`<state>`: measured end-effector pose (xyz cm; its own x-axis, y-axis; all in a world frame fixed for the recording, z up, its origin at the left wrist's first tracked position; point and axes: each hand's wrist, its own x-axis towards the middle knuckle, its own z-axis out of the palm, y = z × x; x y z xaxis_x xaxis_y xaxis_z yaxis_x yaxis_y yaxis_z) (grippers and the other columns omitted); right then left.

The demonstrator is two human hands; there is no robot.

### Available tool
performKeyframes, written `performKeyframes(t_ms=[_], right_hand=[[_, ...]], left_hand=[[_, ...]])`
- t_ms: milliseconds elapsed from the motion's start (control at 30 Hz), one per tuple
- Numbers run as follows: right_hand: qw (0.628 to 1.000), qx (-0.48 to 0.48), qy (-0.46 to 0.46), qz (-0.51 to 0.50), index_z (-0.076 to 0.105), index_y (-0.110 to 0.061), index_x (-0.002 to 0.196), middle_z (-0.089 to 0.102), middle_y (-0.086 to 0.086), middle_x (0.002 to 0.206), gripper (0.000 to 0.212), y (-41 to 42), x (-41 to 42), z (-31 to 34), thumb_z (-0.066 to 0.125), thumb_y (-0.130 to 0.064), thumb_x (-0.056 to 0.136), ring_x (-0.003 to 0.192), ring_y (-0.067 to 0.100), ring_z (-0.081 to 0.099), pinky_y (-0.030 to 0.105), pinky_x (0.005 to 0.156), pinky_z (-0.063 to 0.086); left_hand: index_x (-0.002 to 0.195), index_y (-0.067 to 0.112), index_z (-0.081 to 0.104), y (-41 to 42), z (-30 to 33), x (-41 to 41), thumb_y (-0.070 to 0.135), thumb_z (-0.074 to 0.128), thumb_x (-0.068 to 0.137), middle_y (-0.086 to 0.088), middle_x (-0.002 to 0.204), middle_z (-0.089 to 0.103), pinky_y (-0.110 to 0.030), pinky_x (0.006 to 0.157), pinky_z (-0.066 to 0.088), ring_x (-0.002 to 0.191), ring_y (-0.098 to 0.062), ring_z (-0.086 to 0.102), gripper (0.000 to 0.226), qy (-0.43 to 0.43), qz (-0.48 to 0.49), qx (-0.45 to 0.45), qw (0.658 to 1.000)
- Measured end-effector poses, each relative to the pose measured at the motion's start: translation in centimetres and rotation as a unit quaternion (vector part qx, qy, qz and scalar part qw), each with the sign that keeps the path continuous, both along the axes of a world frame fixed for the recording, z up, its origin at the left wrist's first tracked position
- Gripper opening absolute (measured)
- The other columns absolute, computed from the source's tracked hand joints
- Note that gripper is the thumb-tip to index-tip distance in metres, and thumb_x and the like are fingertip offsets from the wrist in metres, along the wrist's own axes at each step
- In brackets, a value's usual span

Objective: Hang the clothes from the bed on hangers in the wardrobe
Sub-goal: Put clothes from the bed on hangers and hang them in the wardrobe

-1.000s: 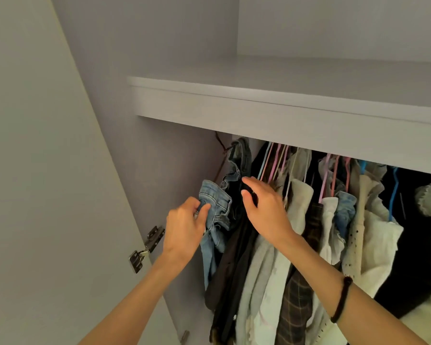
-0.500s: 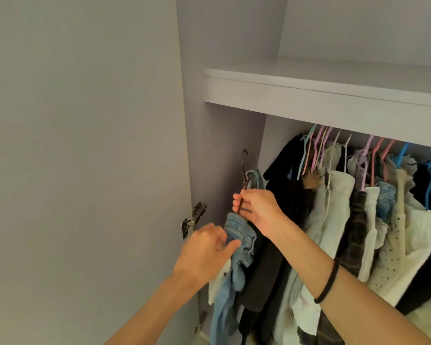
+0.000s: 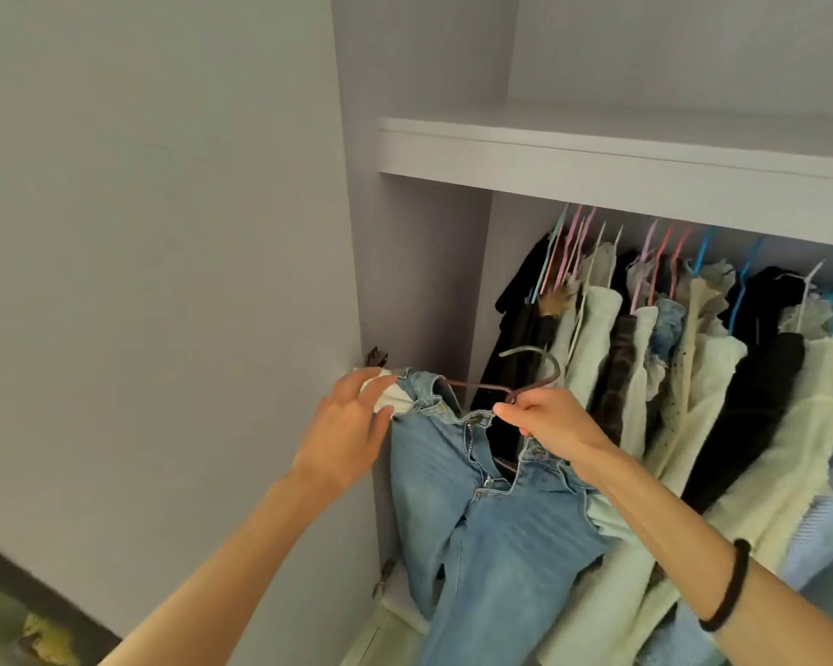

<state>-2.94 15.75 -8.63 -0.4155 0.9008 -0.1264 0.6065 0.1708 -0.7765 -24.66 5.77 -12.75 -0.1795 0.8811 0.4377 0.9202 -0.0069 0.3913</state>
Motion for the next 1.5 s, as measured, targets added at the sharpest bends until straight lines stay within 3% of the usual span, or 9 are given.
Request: performKeyframes(t_ms=[133, 267, 367, 667, 867, 1000, 1133, 1333, 1500], right_hand=[[0.994, 0.063, -0.018, 0.087, 0.062, 0.001, 0.071, 0.046, 0.008, 0.061, 0.036, -2.2, 2.4, 0.0, 0.061, -0.031, 0.088, 0.058, 0.012, 0.040, 0.023, 0.055, 0.030], [0.987, 0.082, -0.008, 0.140, 0.067, 0.001, 0.090, 0.066, 0.018, 0.087, 0.032, -3.5, 4.7, -0.1, 0.062, -0.031, 0.087, 0.074, 0.016, 0.054, 0.025, 0.066, 0.040], [0.982, 0.076, -0.010, 0.175, 0.068, -0.005, 0.092, 0.068, 0.009, 0.092, 0.029, -4.4, 5.6, -0.2, 0.062, -0.032, 0.087, 0.087, 0.018, 0.061, 0.029, 0.080, 0.045], [0.922, 0.201, 0.010, 0.330, 0.070, -0.013, 0.081, 0.063, -0.008, 0.071, 0.030, -11.0, 1.8, 3.3, 0.062, -0.042, 0.084, 0.069, 0.006, 0.056, 0.024, 0.071, 0.040], [0.870, 0.311, -0.006, 0.382, 0.066, -0.026, 0.102, 0.063, -0.009, 0.105, 0.037, -14.8, -2.6, 3.5, 0.048, -0.054, 0.087, 0.101, 0.012, 0.054, 0.035, 0.091, 0.040], [0.862, 0.272, 0.013, 0.428, 0.064, -0.027, 0.099, 0.059, -0.007, 0.098, 0.030, -18.4, -5.5, 0.9, 0.048, -0.050, 0.088, 0.093, 0.015, 0.056, 0.028, 0.072, 0.036], [0.810, 0.287, 0.054, 0.508, 0.062, -0.024, 0.104, 0.061, -0.006, 0.101, 0.055, -24.6, -10.0, -0.3, 0.041, -0.069, 0.082, 0.094, 0.016, 0.055, 0.031, 0.079, 0.040], [0.720, 0.229, 0.129, 0.642, 0.063, -0.013, 0.111, 0.065, -0.002, 0.108, 0.030, -32.5, -14.1, -0.5, 0.064, -0.029, 0.086, 0.103, 0.017, 0.057, 0.033, 0.095, 0.037], [0.652, 0.239, 0.184, 0.696, 0.065, -0.009, 0.097, 0.066, 0.003, 0.094, 0.025, -38.7, -16.2, -1.9, 0.066, -0.030, 0.083, 0.088, 0.025, 0.059, 0.038, 0.084, 0.039]], left_hand=[[0.119, 0.008, 0.060, -1.2, -0.4, 1.2, 0.037, 0.035, 0.093, -0.013, 0.116, 0.063, -0.055, 0.084, 0.048, 0.109, -0.039, 0.058, 0.046, 0.124, 0.015, -0.060, 0.990], [0.118, 0.021, 0.057, -4.5, -1.3, 3.6, 0.075, 0.013, 0.080, 0.002, 0.111, 0.056, -0.041, 0.083, 0.049, 0.097, -0.026, 0.060, 0.079, 0.009, 0.047, -0.165, 0.985], [0.121, 0.023, 0.051, -8.7, -1.9, 5.9, 0.073, 0.025, 0.082, 0.006, 0.112, 0.051, -0.038, 0.078, 0.048, 0.094, -0.022, 0.059, 0.068, 0.005, 0.058, -0.180, 0.982], [0.065, 0.020, 0.047, -20.8, -0.9, 9.6, 0.057, 0.032, 0.087, 0.015, 0.050, 0.042, -0.013, 0.041, 0.021, 0.039, -0.009, 0.035, 0.046, 0.037, 0.293, 0.083, 0.952], [0.061, 0.026, 0.041, -30.3, -0.3, 8.8, 0.055, 0.037, 0.085, 0.013, 0.046, 0.043, -0.012, 0.044, 0.024, 0.037, -0.017, 0.044, 0.037, 0.030, 0.391, 0.095, 0.915], [0.060, 0.025, 0.040, -38.1, -0.9, 8.7, 0.056, 0.038, 0.081, 0.012, 0.042, 0.036, -0.021, 0.045, 0.027, 0.047, -0.028, 0.053, 0.038, 0.022, 0.503, 0.096, 0.859], [0.066, 0.019, 0.054, -44.8, -1.2, 9.9, 0.058, 0.045, 0.082, 0.008, 0.046, 0.048, -0.028, 0.052, 0.031, 0.058, -0.031, 0.058, 0.043, -0.003, 0.606, 0.072, 0.793], [0.073, 0.015, 0.060, -52.4, -1.1, 14.9, 0.040, 0.060, 0.087, -0.005, 0.060, 0.062, -0.030, 0.056, 0.029, 0.067, -0.036, 0.060, 0.029, -0.020, 0.728, 0.086, 0.680], [0.081, 0.014, 0.064, -54.8, -0.7, 21.0, 0.047, 0.054, 0.082, -0.007, 0.064, 0.065, -0.030, 0.052, 0.029, 0.067, -0.033, 0.061, 0.034, -0.011, 0.804, 0.078, 0.590]])
